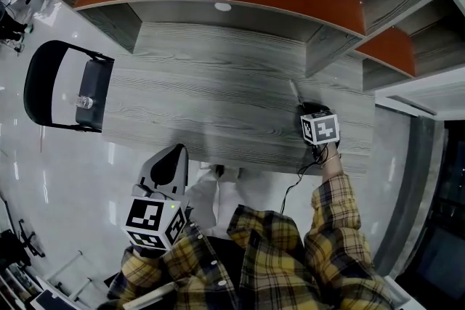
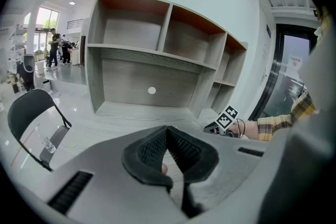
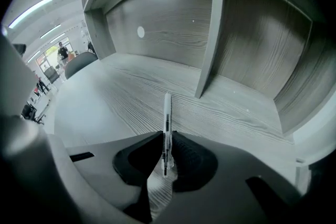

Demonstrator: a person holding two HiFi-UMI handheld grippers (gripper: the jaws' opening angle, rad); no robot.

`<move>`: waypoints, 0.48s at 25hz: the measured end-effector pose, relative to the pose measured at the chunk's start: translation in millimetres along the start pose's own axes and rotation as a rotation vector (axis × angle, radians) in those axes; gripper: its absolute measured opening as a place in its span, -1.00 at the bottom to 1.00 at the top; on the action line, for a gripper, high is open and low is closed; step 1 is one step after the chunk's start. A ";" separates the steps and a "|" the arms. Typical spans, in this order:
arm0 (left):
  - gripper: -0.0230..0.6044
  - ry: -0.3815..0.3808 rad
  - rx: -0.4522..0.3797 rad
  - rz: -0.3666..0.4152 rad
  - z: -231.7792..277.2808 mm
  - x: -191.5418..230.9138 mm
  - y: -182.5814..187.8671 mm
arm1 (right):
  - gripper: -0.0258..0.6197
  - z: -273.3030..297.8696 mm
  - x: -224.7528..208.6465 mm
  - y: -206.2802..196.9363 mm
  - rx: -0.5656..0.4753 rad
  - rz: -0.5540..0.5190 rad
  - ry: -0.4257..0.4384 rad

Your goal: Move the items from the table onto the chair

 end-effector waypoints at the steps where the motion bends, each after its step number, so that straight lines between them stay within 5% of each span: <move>1: -0.92 0.002 -0.006 0.000 -1.3 -0.3 0.8 | -0.72 -3.3 2.2 1.0 -0.013 0.014 0.010; 6: -0.92 0.014 -0.041 -0.011 -9.5 -0.6 3.9 | -0.72 -31.6 24.2 9.5 -0.095 0.075 0.086; 12: -0.92 0.011 -0.131 -0.009 -17.7 0.2 24.8 | -0.72 -88.4 54.7 27.5 -0.196 -0.005 0.110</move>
Point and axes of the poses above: the fingertips, and each gripper's own axes: z forward along the fingers, x to its left, y out of its top, the point moved 2 cm from there along -z, backward along the fingers, and after that the axes turned 6 degrees about z, right-handed, at the moved point
